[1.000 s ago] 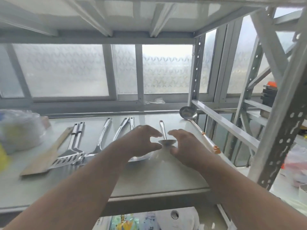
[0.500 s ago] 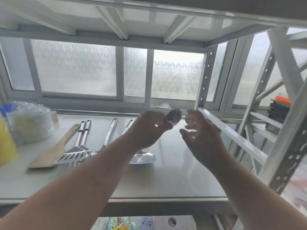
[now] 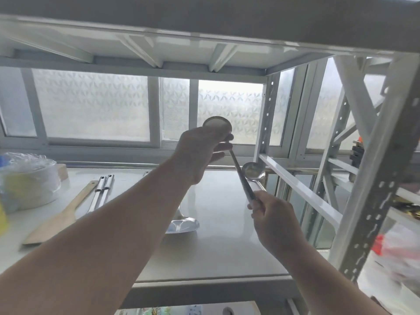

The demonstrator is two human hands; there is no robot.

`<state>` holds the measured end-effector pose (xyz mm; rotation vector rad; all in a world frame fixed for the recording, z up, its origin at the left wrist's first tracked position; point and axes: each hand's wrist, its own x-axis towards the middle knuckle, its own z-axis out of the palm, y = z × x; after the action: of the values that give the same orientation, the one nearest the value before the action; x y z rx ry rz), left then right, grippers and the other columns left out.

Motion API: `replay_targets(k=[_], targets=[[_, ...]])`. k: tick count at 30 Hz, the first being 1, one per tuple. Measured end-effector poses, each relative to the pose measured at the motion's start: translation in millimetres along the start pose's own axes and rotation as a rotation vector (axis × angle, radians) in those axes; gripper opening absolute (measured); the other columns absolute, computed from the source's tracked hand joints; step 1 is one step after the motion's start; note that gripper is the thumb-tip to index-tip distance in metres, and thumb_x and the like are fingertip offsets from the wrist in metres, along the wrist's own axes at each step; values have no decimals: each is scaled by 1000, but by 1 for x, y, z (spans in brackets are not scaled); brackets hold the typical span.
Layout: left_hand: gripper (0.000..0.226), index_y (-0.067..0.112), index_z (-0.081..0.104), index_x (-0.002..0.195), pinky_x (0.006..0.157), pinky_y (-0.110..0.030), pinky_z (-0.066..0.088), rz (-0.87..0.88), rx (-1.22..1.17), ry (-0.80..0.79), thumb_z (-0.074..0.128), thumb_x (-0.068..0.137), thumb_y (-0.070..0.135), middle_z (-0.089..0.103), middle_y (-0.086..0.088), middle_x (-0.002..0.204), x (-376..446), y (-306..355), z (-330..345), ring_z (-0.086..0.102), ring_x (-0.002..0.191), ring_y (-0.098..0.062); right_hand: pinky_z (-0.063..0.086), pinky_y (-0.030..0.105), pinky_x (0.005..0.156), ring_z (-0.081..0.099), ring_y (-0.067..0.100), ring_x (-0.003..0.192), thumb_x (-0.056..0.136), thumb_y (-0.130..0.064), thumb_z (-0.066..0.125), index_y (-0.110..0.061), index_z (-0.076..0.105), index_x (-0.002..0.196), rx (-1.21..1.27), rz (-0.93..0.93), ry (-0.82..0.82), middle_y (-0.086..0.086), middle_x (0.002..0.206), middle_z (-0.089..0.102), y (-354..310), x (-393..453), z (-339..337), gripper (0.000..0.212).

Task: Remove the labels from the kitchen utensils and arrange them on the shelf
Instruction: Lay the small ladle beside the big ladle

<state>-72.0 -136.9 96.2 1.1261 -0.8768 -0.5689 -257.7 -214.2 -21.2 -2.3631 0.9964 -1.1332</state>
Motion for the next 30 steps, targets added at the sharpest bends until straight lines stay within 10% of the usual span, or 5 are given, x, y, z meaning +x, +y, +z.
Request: replay_targets(k=[9, 15, 19, 25, 30], targets=[[44, 22, 76, 129, 98, -30, 57, -12, 1019, -279, 82, 88, 38, 77, 1, 126, -3, -94, 38, 73, 113, -17, 55, 26, 54, 63, 13, 58, 103, -11, 53, -10, 71, 95, 619, 442, -161, 13, 78, 76, 1, -18, -4, 20], [27, 11, 77, 98, 86, -33, 51, -142, 1152, -375, 63, 102, 34, 71, -12, 104, 2, -128, 60, 67, 115, -35, 56, 32, 55, 68, 18, 58, 98, -25, 61, -17, 73, 95, 251, 321, -267, 8, 79, 75, 8, -18, -9, 15], [36, 15, 74, 126, 106, -36, 49, -159, 1284, -380, 60, 104, 39, 69, -5, 133, 9, -135, 64, 60, 129, -27, 51, 36, 87, 66, 27, 95, 94, -24, 58, -17, 73, 108, -176, 86, -270, 6, 99, 74, 2, -27, -20, 22], [30, 13, 65, 92, 110, -43, 45, -170, 1315, -341, 55, 106, 38, 70, -12, 124, 22, -150, 69, 61, 126, -31, 48, 37, 93, 52, 26, 100, 95, -36, 44, -14, 69, 91, -409, -21, -415, 5, 97, 67, -2, -36, -10, 33], [43, 19, 68, 136, 120, -43, 36, -196, 1335, -315, 53, 106, 45, 61, -6, 147, 39, -156, 77, 51, 141, -27, 44, 43, 102, 47, 28, 111, 95, -43, 37, -10, 69, 104, -469, 27, -460, 9, 109, 64, 1, -25, -8, 46]])
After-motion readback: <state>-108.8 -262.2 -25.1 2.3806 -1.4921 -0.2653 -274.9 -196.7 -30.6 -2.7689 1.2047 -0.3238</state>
